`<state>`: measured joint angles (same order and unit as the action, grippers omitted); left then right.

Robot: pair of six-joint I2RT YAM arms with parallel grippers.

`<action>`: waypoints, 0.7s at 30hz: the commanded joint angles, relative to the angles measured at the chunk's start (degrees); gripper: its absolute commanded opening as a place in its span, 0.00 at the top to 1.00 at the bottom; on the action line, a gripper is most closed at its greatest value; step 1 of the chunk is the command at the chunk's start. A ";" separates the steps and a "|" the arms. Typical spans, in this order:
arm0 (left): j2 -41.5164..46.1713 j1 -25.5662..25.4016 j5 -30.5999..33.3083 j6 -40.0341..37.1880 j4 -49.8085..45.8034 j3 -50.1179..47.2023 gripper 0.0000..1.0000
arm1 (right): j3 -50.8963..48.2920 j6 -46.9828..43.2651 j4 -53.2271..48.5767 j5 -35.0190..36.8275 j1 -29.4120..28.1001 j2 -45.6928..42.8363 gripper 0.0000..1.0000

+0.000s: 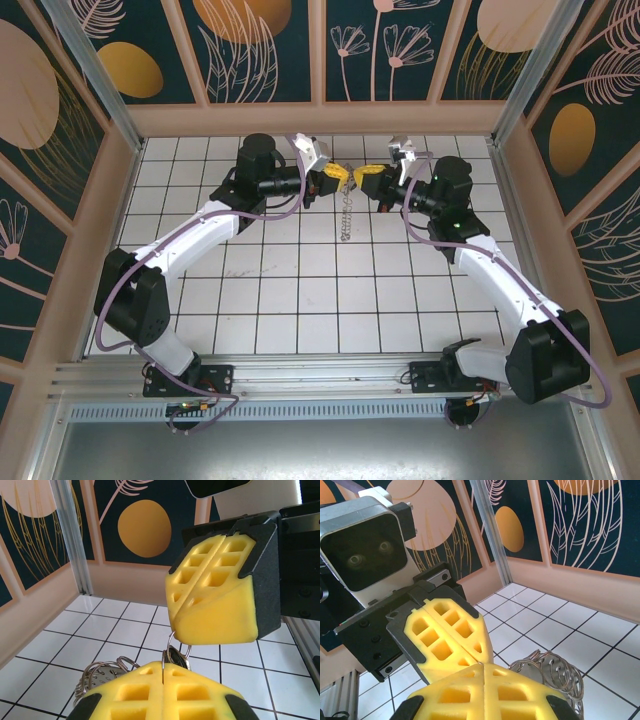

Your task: Put the keys on the keyring

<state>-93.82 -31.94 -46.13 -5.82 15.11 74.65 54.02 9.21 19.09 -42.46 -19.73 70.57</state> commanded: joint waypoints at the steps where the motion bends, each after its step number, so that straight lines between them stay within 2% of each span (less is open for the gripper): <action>1: -0.13 -0.30 -1.90 -0.93 0.85 2.02 1.00 | 0.89 -1.15 0.77 0.01 -0.41 0.08 1.00; 21: 0.57 -0.40 -3.15 -1.80 0.79 1.55 1.00 | 0.26 -1.34 1.55 1.15 1.70 3.01 1.00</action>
<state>-93.82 -31.73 -46.26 -6.04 13.28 74.65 54.35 8.64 19.16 -42.09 -19.09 73.14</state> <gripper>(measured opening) 0.059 0.042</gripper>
